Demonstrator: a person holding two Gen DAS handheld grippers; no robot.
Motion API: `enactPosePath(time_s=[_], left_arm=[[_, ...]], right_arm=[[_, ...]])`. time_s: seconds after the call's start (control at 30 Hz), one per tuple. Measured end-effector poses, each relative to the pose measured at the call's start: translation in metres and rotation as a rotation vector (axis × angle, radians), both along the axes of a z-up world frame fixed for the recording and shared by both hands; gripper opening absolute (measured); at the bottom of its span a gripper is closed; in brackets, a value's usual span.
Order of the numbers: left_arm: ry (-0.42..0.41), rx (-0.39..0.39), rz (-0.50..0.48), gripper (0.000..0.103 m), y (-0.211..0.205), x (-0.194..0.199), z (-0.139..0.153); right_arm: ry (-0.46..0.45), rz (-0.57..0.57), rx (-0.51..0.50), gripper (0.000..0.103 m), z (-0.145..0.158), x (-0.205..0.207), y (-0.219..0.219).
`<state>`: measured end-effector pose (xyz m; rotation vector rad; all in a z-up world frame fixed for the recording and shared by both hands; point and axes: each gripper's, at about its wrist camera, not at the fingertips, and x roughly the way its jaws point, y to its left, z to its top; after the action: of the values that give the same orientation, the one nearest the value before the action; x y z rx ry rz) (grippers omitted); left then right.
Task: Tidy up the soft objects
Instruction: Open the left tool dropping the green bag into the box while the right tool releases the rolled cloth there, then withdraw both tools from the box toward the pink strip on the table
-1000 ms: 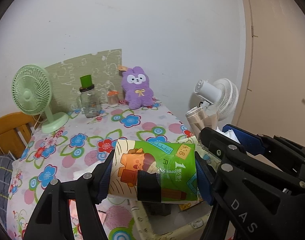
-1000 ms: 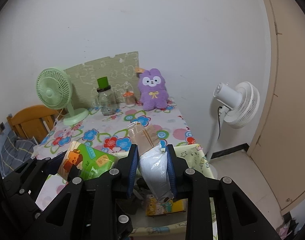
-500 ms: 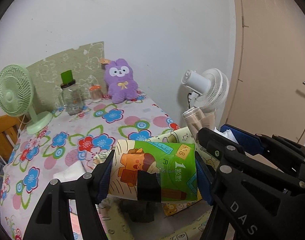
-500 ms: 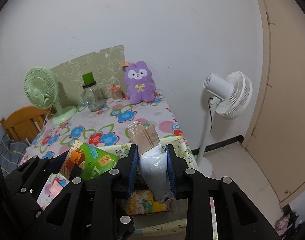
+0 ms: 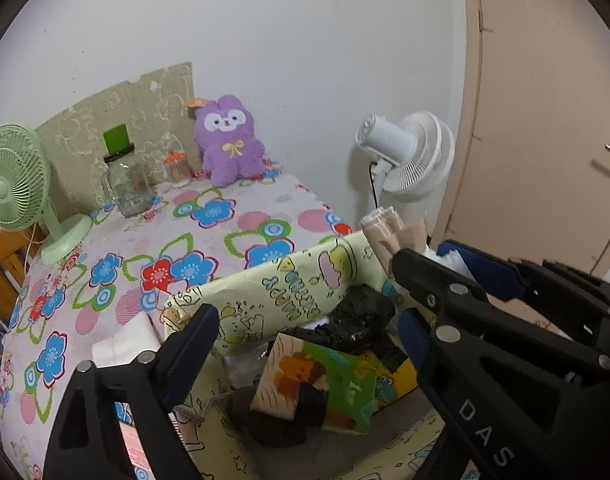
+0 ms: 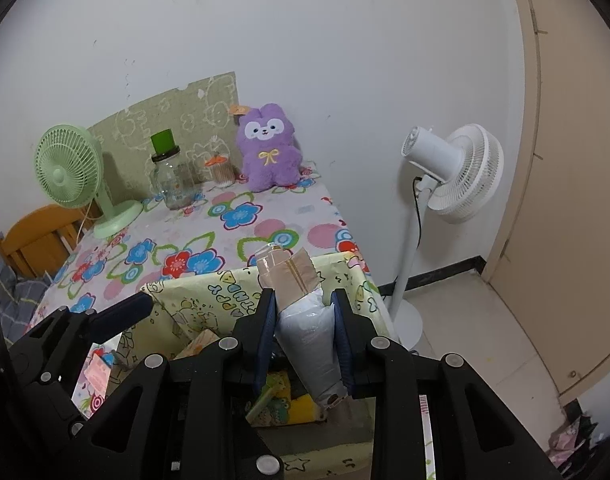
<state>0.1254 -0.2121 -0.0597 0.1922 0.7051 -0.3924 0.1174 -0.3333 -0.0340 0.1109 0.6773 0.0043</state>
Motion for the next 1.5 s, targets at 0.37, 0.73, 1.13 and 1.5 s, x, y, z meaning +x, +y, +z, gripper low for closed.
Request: enactPosePath(time_s=[0.37,0.73,1.13,1.5], left_arm=[[0.011,0.03,0.009,0.095,0.005,0.006,-0.002],[0.01,0.02,0.002,0.097,0.007,0.003,0.001],[-0.02,0.0,-0.001,0.098,0.016,-0.013,0.013],[-0.054,-0.022,0.002,0.098,0.032,-0.03,0.027]], right_arm=[[0.008,0.013,0.018,0.033,-0.008,0.013,0.005],[-0.005,0.003,0.023,0.076,-0.003,0.007,0.006],[-0.013,-0.019,0.003,0.086,0.009,-0.009,0.015],[-0.049,-0.018,-0.019,0.086,0.027,-0.027,0.03]])
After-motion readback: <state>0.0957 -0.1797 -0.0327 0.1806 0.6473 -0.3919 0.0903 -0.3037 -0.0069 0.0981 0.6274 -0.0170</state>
